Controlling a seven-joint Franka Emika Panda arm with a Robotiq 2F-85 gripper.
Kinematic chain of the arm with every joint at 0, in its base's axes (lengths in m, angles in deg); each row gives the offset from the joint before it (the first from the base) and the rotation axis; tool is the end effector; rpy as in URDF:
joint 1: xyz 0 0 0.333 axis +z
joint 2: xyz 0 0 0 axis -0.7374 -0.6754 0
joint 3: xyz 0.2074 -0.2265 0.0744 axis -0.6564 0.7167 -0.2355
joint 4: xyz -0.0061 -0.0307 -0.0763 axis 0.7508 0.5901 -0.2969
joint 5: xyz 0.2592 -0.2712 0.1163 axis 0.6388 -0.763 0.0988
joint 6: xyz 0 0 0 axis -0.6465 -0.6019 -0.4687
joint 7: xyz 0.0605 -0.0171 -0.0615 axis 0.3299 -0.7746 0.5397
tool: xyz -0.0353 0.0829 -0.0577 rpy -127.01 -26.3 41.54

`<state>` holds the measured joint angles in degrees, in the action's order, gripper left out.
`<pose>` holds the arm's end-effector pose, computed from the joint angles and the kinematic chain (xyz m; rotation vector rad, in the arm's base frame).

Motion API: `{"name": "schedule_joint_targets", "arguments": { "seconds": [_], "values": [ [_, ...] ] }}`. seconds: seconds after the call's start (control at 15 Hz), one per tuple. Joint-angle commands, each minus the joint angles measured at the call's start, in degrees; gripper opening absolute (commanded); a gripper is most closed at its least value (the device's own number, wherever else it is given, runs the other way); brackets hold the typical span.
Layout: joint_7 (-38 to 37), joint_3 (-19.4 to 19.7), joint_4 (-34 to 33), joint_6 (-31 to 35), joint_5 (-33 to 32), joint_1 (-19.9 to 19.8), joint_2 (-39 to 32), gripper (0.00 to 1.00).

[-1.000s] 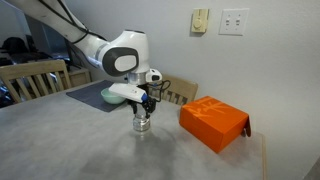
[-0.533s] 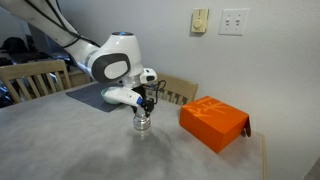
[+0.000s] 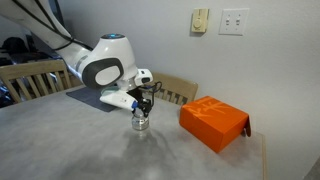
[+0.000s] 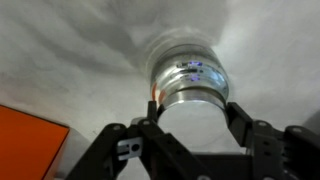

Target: Put the silver lid on top of the silver tin

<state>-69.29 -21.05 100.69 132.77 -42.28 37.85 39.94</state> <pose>0.6524 -0.0789 0.1957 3.0756 0.2250 0.5103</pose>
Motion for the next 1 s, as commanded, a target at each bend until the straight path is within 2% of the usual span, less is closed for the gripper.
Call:
{"name": "schedule_joint_targets", "arguments": {
  "seconds": [0.0, 0.47, 0.93],
  "values": [
    [0.6, -2.2, 5.3, 2.6, -0.8, -1.9, 2.5, 0.44],
    [0.5, -3.2, 10.3, 4.5, -0.8, -2.5, 6.2, 0.44],
    [1.7, -5.6, 8.8, 1.9, -0.2, -4.6, 4.7, 0.44]
  ]
}}
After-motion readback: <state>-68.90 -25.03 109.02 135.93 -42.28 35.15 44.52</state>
